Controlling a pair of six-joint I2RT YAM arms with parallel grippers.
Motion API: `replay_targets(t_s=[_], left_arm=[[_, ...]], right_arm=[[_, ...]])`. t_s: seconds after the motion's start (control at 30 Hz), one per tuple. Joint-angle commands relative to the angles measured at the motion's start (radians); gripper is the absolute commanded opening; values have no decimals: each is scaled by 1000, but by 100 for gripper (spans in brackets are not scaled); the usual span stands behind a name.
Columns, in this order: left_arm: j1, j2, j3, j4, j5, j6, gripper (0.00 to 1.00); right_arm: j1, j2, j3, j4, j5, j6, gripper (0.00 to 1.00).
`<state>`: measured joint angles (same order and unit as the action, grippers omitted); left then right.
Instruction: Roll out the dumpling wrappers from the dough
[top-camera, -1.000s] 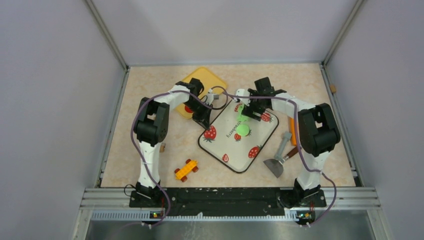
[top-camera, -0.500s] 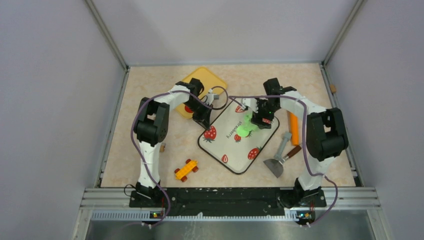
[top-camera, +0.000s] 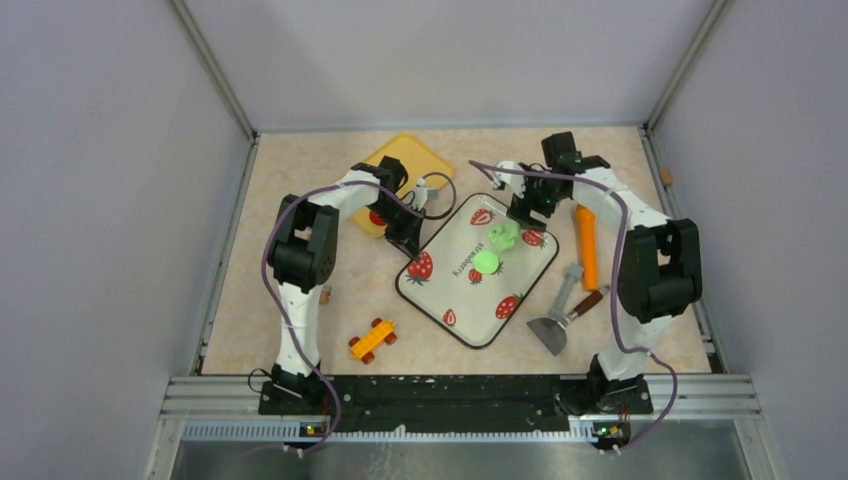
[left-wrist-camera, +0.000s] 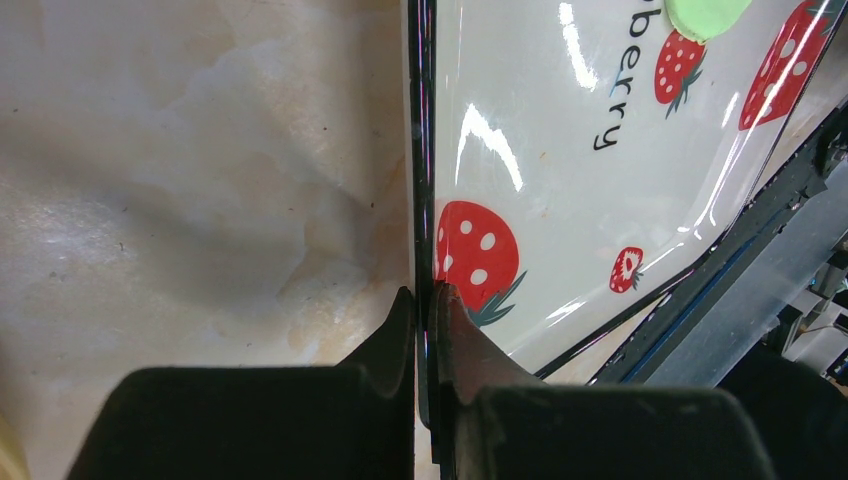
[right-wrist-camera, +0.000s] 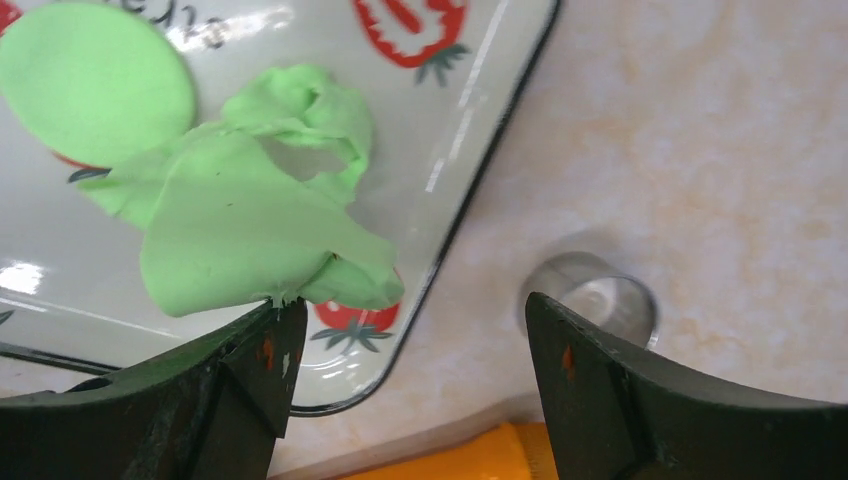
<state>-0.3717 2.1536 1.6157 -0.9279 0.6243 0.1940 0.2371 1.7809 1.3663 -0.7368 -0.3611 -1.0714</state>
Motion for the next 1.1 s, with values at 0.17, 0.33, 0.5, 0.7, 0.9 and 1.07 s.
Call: replay_targets(t_s=[0.17,0.33,0.5,0.7,0.9,1.07], left_arm=[[4,-22,13,-4,32,22,0],[4,-24,8,-5,30,24,0],[5,-21,7,-5,32,27,0],[4,-14,19,-4,37,20,0],[5,-32,13,-7,33,22,0],[5,-68,-2,14,59,16,24]], right_arm=[[-21,-46,121,-8,-41,3,82],[-22,-73,48,-111,-21,-133,82],[-32,-107,0,-163,2,-195,82],[-70,-88,91,-139,-101,-16,82],[-176,-57,185,-168,-318,401,80],[-339,-20,198,-279,-825,681,71]])
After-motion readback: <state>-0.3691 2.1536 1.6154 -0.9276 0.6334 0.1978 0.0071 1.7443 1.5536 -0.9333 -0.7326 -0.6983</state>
